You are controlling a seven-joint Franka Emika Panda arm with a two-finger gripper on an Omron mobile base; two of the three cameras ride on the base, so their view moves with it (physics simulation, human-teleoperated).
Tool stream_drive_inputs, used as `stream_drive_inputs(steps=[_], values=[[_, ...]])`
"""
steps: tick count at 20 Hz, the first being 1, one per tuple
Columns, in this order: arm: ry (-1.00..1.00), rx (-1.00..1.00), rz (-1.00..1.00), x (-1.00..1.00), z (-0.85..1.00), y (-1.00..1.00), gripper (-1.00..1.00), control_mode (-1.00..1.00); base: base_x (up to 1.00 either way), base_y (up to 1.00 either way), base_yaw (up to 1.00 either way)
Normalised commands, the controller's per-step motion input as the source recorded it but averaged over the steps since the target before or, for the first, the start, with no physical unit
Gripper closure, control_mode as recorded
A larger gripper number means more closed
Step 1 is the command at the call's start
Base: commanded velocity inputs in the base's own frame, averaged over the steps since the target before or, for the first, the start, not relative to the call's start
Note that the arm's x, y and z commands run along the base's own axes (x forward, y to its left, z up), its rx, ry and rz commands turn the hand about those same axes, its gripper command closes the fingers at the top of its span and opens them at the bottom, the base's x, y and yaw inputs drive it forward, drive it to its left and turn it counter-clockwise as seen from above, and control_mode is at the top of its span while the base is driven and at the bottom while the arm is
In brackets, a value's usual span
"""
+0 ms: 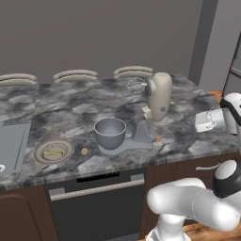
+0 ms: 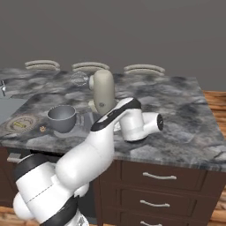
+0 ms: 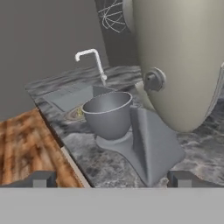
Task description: Add butter and sugar cubes to the stand mixer bowl and then turn on the stand mixer to begin making frosting.
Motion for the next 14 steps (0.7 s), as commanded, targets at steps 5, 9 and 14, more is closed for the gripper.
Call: stream_drive_inputs(steps=[5,9,14], values=[[-0.21,0.00,0.17,0.10,-0.33,0.06,-1.00,-1.00,0.00,0.00,0.00],[-0.19,0.00,0.09,0.09,-0.36,0.18,-1.00,-1.00,0.00,0.00,0.00],[-0.05,-0.03,0.05,0.27,-0.39,0.16,-1.00,-1.00,0.00,0.00,0.00]])
